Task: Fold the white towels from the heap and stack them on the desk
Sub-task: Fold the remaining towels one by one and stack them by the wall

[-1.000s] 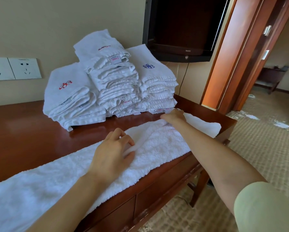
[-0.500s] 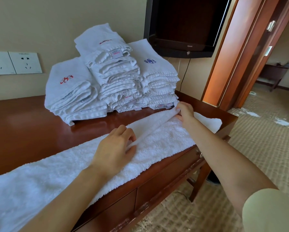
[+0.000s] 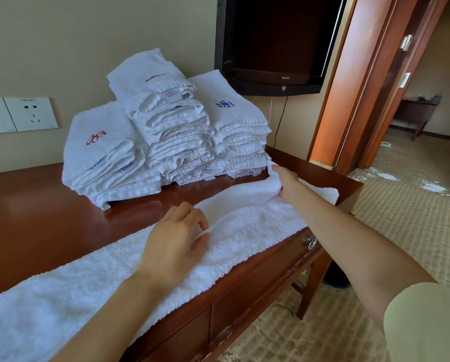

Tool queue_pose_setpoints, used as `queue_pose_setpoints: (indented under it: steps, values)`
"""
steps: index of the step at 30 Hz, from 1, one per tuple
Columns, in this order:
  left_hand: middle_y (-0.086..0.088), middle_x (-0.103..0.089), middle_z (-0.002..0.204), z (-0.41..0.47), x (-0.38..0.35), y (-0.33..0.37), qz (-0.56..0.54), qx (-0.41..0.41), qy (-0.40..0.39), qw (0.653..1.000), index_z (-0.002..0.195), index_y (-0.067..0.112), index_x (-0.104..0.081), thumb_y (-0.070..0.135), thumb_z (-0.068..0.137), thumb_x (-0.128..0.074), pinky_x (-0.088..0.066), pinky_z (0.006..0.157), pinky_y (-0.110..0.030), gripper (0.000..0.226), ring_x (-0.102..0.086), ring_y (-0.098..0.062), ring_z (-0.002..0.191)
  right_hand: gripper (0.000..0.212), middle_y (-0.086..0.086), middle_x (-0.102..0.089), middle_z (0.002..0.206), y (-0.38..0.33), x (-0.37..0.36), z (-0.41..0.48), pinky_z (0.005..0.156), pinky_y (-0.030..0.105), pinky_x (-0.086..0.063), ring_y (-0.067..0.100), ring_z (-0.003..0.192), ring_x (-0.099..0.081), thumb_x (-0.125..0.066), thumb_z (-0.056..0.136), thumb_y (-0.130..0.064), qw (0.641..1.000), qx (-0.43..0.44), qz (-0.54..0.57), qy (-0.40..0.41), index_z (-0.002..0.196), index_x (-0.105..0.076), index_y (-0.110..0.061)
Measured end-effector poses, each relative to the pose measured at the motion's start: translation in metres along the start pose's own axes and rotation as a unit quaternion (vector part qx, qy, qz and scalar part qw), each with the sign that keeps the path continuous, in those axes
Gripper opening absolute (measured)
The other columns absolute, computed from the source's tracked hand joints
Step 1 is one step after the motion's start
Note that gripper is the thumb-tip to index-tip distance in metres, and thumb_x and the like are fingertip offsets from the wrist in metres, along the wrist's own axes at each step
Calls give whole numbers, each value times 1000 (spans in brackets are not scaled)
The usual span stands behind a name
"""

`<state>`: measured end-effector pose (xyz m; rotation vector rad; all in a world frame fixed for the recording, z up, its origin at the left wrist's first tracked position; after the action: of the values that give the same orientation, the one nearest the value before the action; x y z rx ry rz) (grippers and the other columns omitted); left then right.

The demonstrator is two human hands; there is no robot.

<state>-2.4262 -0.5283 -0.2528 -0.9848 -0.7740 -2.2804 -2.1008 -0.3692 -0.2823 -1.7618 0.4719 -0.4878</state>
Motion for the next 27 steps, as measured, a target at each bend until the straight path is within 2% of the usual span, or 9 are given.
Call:
queue_pose_setpoints:
  steps: [2,5,8,11,15,17,20,25,27]
  values:
    - [11,-57,95,2,4,1,-11,-10,0,1000,91,21,-59,15,81,-74,-33,65,-11,18,-54,-11,79,54,5,-46,142,-3,8,-9,97,32,-42,27,130,-46,-37,102,-41,999,-25,36,-13,140,-39,-3]
    - [11,-61,109,4,9,7,-62,-21,-2,998,95,22,-55,17,87,-67,-33,76,-8,16,-59,-9,97,44,12,-53,134,-21,36,-35,67,29,-52,25,102,-61,-37,102,-25,993,2,121,-15,139,-41,-3]
    - [19,-57,122,4,13,11,-125,-15,-11,992,95,29,-49,26,92,-60,-31,86,-4,12,-50,4,115,41,10,-57,123,-32,66,-60,57,24,-52,18,83,-61,-38,101,-25,990,18,142,1,134,-44,-2]
    - [26,-55,124,1,13,16,-162,-43,-49,985,89,38,-45,42,89,-53,-32,91,-3,8,-42,11,126,22,13,-60,113,-34,96,-77,61,24,-53,18,76,-62,-43,99,-18,987,53,146,39,113,-52,-5]
    - [27,-56,121,-6,4,21,-186,-83,-103,974,87,37,-48,40,82,-49,-44,92,-16,6,-51,6,120,14,9,-61,101,-14,128,-88,85,36,-54,25,81,-63,-47,99,-18,992,53,80,88,108,-51,-10]
    - [26,-59,117,-10,-3,20,-174,-82,-128,973,87,36,-48,43,78,-44,-50,89,-28,12,-56,5,111,14,4,-60,85,1,136,-89,71,31,-54,20,69,-62,-47,98,-17,994,41,29,102,109,-51,-10]
    - [28,-60,114,-13,-7,20,-166,-85,-144,972,89,38,-44,48,78,-43,-52,84,-28,15,-58,9,106,21,2,-62,80,15,144,-88,53,23,-46,15,64,-64,-47,96,-17,992,40,-21,120,113,-56,-9]
    - [22,-63,111,-9,10,29,-222,-105,-81,966,83,31,-47,39,86,-47,-49,89,-21,9,-60,0,109,16,1,-61,88,5,151,-88,64,27,-47,16,71,-60,-46,97,-19,980,102,51,166,106,-58,-12]
    - [19,-63,110,-8,12,31,-236,-106,-80,963,81,27,-48,36,85,-49,-49,90,-21,10,-61,-2,109,18,5,-62,95,7,155,-86,68,30,-45,20,77,-59,-47,96,-23,976,103,32,190,98,-60,-11]
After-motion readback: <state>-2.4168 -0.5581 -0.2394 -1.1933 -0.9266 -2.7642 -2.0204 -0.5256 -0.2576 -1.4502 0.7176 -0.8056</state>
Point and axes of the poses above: each hand's wrist, its own z-axis towards the middle knuckle, its own x-axis out of the back of the hand, y = z × x, the point moved 5 cm from there along z, towards the middle knuckle
